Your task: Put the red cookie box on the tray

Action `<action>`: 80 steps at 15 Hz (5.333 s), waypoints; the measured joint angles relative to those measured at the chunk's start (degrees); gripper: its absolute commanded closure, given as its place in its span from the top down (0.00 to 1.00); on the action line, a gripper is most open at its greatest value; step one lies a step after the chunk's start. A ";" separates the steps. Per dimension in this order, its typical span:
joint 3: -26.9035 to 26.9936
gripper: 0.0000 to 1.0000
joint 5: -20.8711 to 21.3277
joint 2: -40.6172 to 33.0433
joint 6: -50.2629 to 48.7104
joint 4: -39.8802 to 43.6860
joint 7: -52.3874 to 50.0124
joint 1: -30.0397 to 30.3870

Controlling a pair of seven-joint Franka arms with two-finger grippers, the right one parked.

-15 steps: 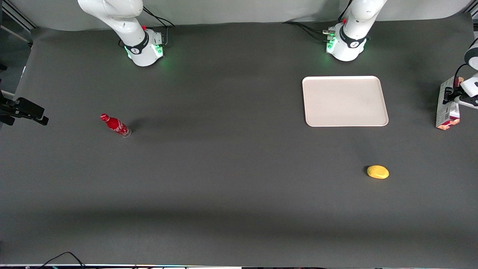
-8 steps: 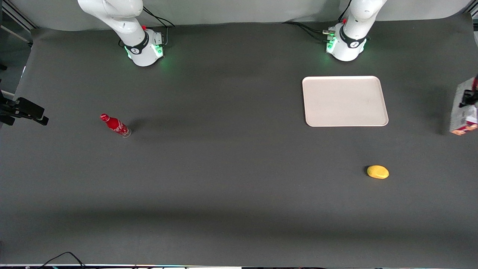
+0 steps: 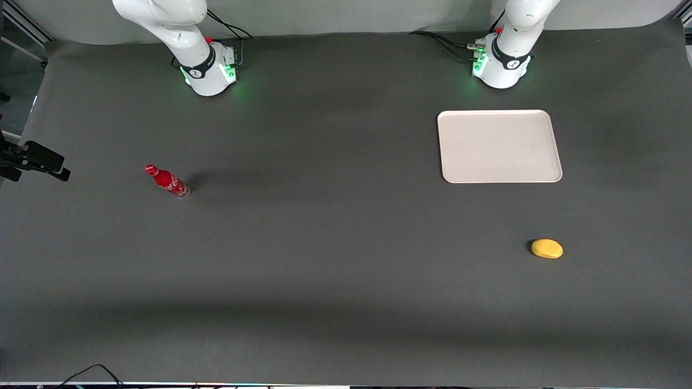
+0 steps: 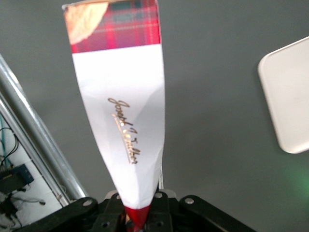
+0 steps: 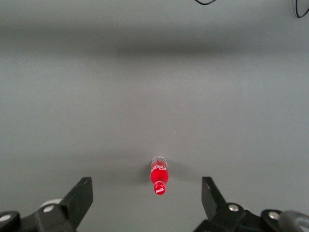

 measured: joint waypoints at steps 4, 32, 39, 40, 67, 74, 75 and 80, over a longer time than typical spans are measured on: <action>-2.49 0.00 -0.01 -2.62 -7.49 4.99 -3.16 -0.40; -21.49 0.00 -16.06 -17.21 32.82 -53.49 -43.37 -7.44; -21.47 0.00 -16.13 -13.80 37.44 -57.23 -43.32 -8.20; -21.49 0.00 -16.13 -13.28 38.18 -57.49 -43.11 -8.56; -20.07 1.00 -16.13 -10.90 40.37 -57.65 -34.90 -4.03; -20.89 1.00 -15.96 -14.08 20.43 -39.82 -35.76 -4.17; -21.16 1.00 -14.98 -14.35 17.51 -35.81 -37.18 -4.38; -22.82 1.00 -9.63 -9.44 3.64 -12.99 -42.45 -6.18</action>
